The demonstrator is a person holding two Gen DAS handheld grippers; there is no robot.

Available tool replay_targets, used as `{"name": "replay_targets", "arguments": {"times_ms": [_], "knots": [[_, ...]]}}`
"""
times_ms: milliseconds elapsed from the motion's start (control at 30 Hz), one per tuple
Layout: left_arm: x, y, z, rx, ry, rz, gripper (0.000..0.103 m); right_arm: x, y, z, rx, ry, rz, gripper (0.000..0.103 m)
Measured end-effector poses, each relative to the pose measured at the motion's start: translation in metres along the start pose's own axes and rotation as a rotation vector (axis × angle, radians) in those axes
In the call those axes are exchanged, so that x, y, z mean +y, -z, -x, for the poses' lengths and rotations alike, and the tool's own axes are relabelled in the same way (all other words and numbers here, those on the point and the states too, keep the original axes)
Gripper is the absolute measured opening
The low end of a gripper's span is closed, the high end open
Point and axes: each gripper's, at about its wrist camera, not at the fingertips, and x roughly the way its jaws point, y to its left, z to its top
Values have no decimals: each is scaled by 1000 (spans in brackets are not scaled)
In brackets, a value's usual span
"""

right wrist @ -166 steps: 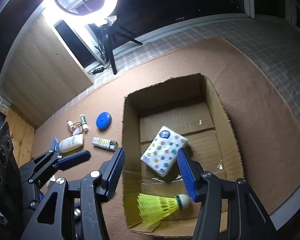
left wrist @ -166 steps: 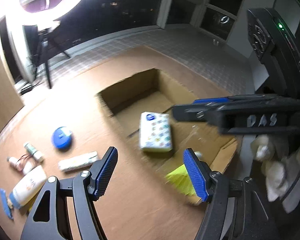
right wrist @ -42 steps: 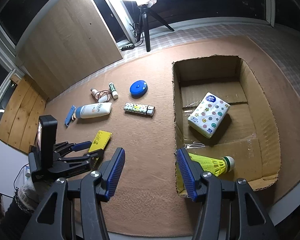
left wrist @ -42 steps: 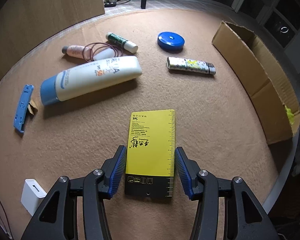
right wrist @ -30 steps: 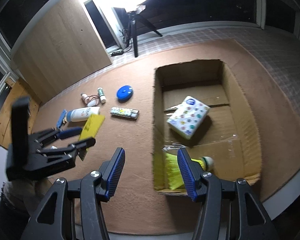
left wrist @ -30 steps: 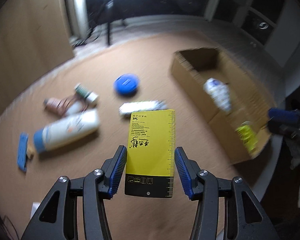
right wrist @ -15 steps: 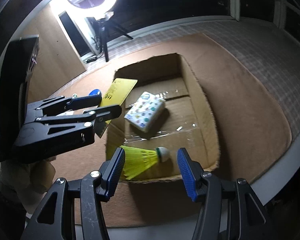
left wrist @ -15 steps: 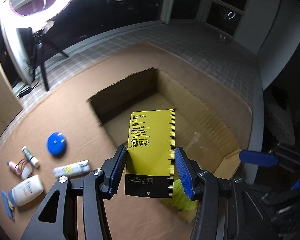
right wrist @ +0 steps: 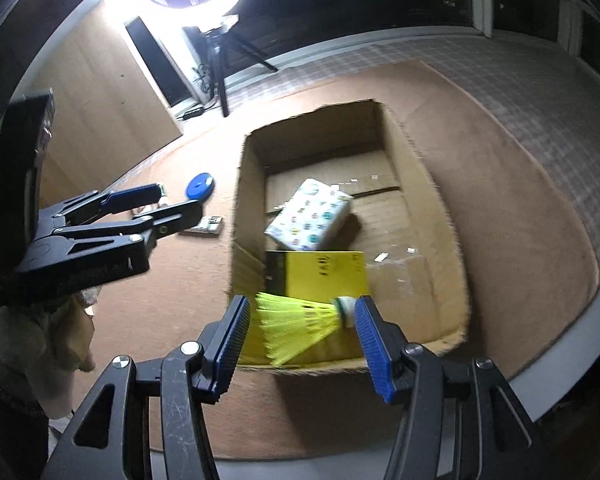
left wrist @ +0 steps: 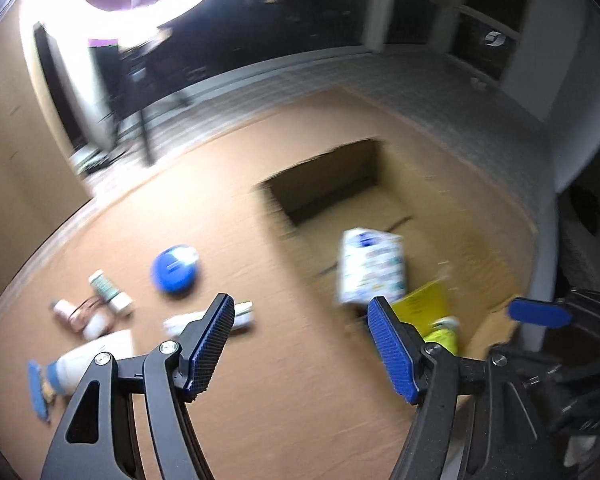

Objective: Organize objects
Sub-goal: 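Carry the yellow card with the left tool into the box and release, then move the left tool to the white AQUA sunscreen tube and grasp it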

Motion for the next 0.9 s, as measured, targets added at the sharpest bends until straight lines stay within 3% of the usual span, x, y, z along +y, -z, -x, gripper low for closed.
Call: {"name": "replay_targets", "arguments": {"times_ms": [233,467,633,900], "knots": [[98,33,8,55,-144,151,73,45,-9,-22,29,-41,77,51],[189,58,8,97,-225,296,73,97,-23,-40,38,-80,155,51],[232,60,1,115,-235,353,72,123,-21,-49,58,-93,194,51],[263,54,-22,137,-153,389,71,133,-16,-54,80,-80,211,51]]}}
